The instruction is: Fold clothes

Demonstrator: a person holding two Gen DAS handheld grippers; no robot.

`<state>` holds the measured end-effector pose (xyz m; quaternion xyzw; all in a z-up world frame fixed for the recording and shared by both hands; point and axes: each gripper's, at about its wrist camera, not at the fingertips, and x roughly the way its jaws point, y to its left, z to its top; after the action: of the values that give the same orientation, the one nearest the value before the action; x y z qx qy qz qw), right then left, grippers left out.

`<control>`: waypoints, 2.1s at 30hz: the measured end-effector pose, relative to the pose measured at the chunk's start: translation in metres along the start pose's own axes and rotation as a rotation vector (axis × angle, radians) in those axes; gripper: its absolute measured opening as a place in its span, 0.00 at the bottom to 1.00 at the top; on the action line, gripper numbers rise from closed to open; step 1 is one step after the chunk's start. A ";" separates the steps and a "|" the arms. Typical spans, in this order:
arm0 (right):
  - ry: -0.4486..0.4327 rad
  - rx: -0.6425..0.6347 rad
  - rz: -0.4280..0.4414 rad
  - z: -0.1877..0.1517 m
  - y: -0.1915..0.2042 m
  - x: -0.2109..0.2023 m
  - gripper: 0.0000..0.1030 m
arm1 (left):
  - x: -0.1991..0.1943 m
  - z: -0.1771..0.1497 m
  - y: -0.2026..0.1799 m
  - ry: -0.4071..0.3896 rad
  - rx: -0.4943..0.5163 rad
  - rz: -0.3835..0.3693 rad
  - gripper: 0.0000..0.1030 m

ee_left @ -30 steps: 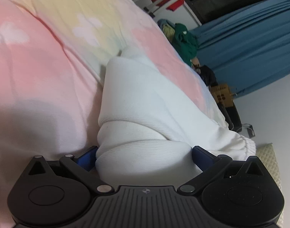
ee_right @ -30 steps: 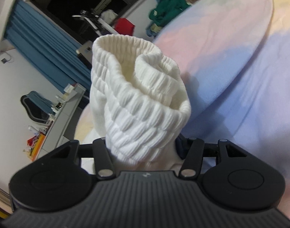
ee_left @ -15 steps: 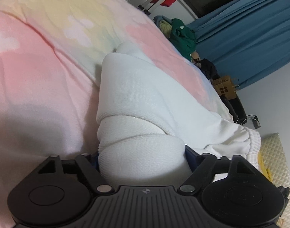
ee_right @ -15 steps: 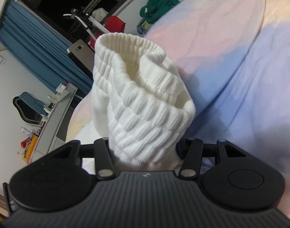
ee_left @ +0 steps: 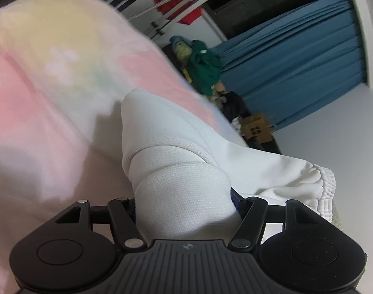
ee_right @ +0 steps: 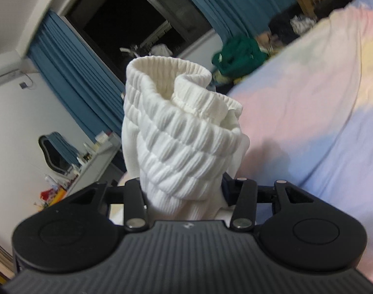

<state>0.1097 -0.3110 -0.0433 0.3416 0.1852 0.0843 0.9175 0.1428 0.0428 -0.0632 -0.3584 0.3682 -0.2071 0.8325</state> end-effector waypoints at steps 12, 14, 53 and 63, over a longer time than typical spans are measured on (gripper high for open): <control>-0.329 0.106 0.046 0.143 -0.080 -0.052 0.46 | 0.133 0.031 -0.187 -0.032 0.242 -0.144 0.64; -0.388 0.130 0.037 0.155 -0.109 -0.055 0.46 | 0.155 0.036 -0.218 -0.038 0.282 -0.168 0.64; -0.334 0.184 -0.568 0.047 -0.167 -0.104 0.69 | 0.201 -0.099 -0.254 0.132 0.759 0.121 0.88; -0.296 -0.212 -0.627 0.031 -0.040 -0.164 0.83 | 0.030 -0.145 -0.286 -0.074 0.904 0.060 1.00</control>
<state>-0.0275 -0.4058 -0.0022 0.1798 0.1362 -0.2329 0.9460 0.0290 -0.2278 0.0686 0.0447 0.2208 -0.3100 0.9236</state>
